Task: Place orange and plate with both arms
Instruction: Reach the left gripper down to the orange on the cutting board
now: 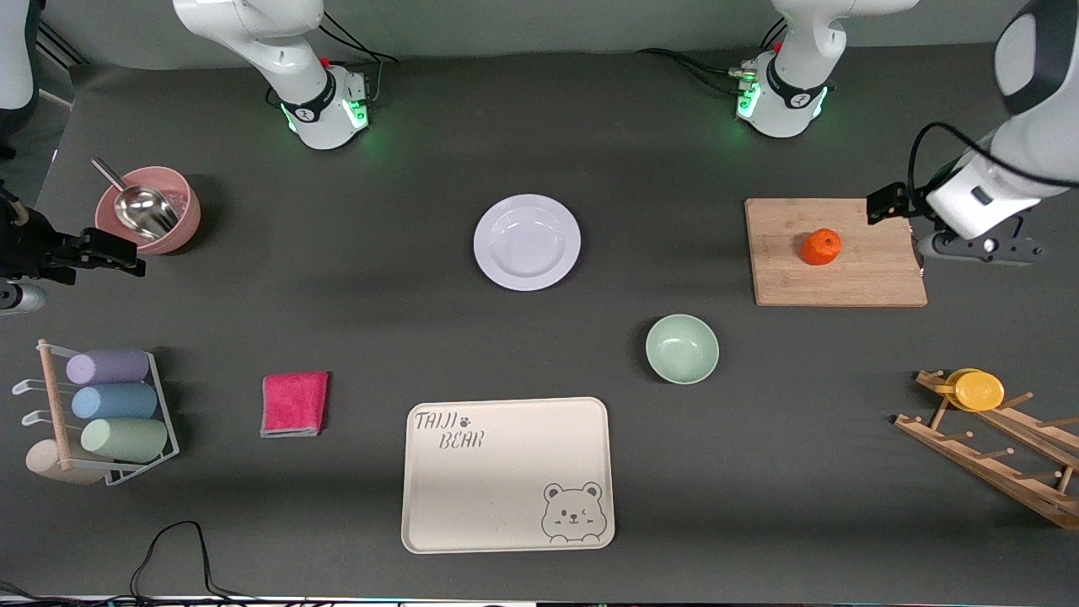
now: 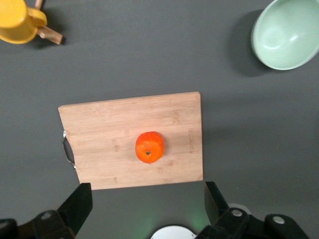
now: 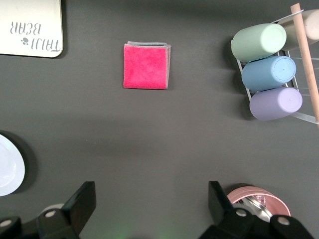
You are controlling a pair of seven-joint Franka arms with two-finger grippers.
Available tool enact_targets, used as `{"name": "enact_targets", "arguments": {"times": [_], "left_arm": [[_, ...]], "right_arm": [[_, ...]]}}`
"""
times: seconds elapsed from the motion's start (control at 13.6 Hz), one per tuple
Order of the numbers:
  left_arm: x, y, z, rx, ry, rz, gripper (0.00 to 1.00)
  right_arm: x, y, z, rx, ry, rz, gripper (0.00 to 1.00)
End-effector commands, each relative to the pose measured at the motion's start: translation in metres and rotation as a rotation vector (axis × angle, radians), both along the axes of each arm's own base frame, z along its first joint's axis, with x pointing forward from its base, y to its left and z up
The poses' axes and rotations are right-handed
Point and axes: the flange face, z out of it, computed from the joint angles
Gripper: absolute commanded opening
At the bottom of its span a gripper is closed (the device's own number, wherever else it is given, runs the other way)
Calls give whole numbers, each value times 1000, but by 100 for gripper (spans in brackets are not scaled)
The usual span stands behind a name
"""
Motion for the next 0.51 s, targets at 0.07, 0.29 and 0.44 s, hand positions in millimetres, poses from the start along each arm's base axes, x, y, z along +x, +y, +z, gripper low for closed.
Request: {"name": "enact_targets", "arguments": {"times": [0.07, 0.29, 0.44], "left_arm": [[-50, 7, -68, 2, -104, 8, 100], [-75, 8, -126, 2, -156, 7, 100], [-95, 11, -155, -1, -171, -11, 100]], "right_arm": [[-16, 4, 6, -8, 15, -30, 100], [-47, 18, 6, 21, 10, -88, 100], [-74, 48, 1, 34, -23, -83, 100]]}}
